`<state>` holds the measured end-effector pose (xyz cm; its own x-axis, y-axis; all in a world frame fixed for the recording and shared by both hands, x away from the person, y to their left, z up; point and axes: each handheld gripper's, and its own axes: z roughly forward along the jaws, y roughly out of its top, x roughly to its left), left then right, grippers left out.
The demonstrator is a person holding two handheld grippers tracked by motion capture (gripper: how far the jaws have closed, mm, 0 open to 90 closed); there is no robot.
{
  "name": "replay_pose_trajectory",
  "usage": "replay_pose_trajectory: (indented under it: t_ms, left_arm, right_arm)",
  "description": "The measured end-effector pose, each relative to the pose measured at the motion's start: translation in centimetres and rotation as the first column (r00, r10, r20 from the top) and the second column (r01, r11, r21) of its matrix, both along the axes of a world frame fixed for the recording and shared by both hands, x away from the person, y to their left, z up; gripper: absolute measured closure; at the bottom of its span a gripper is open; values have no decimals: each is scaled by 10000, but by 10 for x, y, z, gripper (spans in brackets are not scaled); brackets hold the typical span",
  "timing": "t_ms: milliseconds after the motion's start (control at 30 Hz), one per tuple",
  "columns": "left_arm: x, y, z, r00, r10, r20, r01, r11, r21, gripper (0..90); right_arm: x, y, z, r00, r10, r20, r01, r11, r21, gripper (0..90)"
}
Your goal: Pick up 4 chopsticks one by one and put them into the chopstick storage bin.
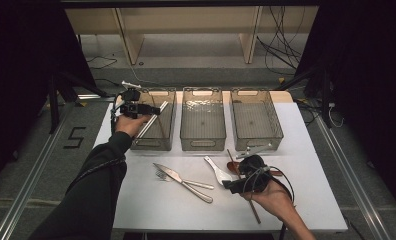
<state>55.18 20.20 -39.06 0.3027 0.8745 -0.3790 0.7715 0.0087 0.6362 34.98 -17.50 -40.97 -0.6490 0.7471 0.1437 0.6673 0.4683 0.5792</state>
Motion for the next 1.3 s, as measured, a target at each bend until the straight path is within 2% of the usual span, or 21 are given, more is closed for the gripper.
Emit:
replay_pose_trajectory:
  t_ms: [167,267,400,467,733,800,867,933,1033,1067,1100,1233,1300]
  left_arm:
    - [-8,3,10,9993,-138,347,143,9998,-138,365]
    - [-17,3,18,9968,-659,457,679,9968,-433,241]
    - [-33,1,28,9892,-1095,977,1172,9901,-773,187]
    - [-43,1,30,9853,-1210,1203,1331,9862,-983,181]
    - [-84,-6,33,9659,-1965,1688,2140,9725,-921,166]
    - [-91,-8,34,9641,-2036,1703,2197,9721,-821,157]
    - [-102,-9,33,9603,-2018,1926,2218,9710,-887,157]
    - [-113,-10,31,9514,-2303,2046,2475,9669,-627,156]
    - [-127,-9,24,9423,-2617,2087,2766,9599,-452,156]
    - [-132,-8,23,9403,-2635,2155,2777,9599,-383,156]
    - [-137,-7,22,9392,-2618,2221,2767,9602,-384,156]
    - [-151,-4,16,9298,-2775,2419,2984,9529,-537,156]
    - [-157,-4,13,9251,-2863,2495,3055,9513,-411,156]
  right_arm:
    - [0,0,0,10000,-14,2,14,10000,-25,255]
    - [1,-1,0,10000,-97,18,97,9999,-69,255]
    - [2,-3,1,9998,-198,-8,198,9998,-79,255]
    - [2,-3,0,9998,-206,-19,205,9997,-139,254]
    - [3,-5,0,9996,-259,-115,257,9995,-206,254]
    - [3,-5,-1,9995,-295,-137,291,9992,-285,254]
    - [4,-6,-1,9994,-317,-126,312,9989,-353,255]
    - [4,-7,-2,9992,-373,-152,366,9984,-441,255]
    - [5,-10,-5,9989,-437,-190,426,9977,-523,255]
    - [6,-10,-6,9987,-454,-250,440,9975,-551,255]
    - [6,-10,-7,9985,-471,-289,453,9972,-592,255]
    - [7,-9,-9,9982,-455,-381,430,9970,-646,255]
    - [7,-9,-10,9981,-453,-417,423,9966,-706,255]
